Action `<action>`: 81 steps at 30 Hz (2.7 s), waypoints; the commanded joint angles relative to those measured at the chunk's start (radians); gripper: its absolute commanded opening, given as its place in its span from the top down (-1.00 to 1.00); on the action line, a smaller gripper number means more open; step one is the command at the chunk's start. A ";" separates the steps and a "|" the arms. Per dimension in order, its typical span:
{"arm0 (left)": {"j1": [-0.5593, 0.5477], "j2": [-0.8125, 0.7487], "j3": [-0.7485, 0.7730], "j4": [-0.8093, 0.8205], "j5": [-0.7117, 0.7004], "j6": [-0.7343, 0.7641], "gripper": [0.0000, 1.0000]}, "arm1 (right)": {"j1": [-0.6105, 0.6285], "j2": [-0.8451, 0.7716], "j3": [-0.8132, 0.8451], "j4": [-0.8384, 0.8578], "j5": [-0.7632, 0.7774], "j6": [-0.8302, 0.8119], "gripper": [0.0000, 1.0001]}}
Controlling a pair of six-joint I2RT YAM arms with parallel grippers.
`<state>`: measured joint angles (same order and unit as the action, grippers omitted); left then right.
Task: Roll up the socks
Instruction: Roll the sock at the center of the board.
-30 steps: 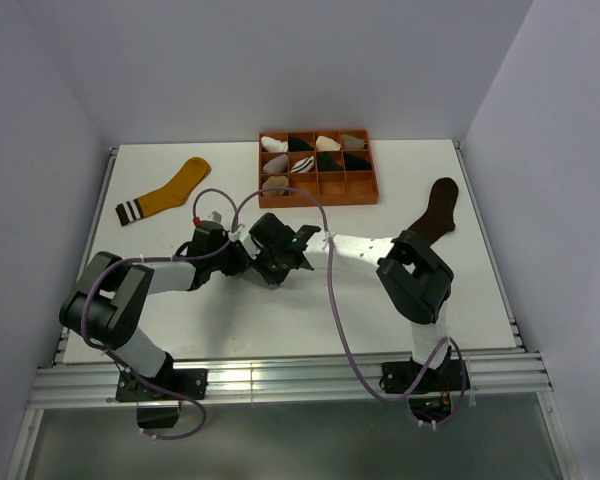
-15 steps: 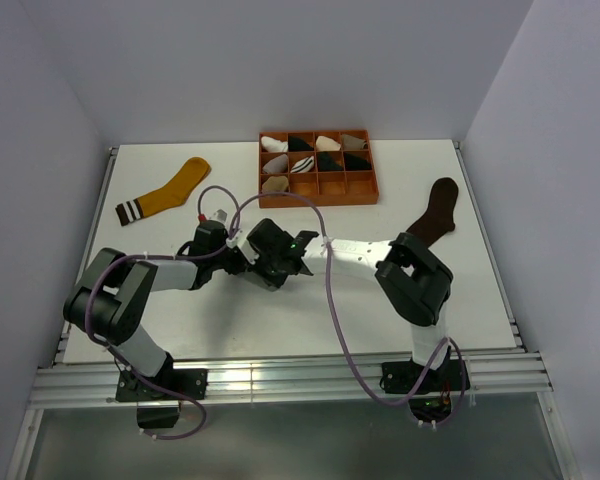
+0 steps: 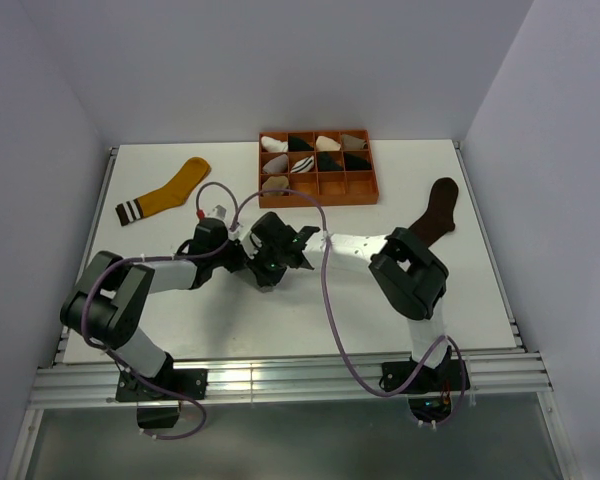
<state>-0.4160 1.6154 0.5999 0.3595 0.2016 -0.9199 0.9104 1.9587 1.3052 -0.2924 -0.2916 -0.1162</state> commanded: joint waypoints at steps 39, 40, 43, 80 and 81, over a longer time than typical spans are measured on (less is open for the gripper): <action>-0.007 -0.569 -0.255 -0.314 -0.300 -0.286 -0.37 | 0.018 0.157 0.144 -0.116 0.014 0.069 1.00; -0.010 -0.565 -0.261 -0.294 -0.304 -0.286 -0.37 | 0.018 0.158 0.147 -0.116 0.012 0.070 1.00; -0.023 -0.536 -0.265 -0.272 -0.329 -0.289 -0.33 | 0.019 0.163 0.152 -0.117 0.005 0.076 1.00; -0.021 -0.272 -0.224 -0.409 -0.399 -0.333 0.36 | -0.056 -0.139 -0.043 0.134 0.150 0.326 0.10; -0.021 -0.272 -0.226 -0.404 -0.398 -0.330 0.36 | -0.080 -0.132 -0.035 0.128 0.160 0.335 0.06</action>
<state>-0.4404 1.3125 0.4049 0.1394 -0.1375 -1.2770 0.8894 1.8870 1.2697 -0.2203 -0.2195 0.1413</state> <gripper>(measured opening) 0.370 0.457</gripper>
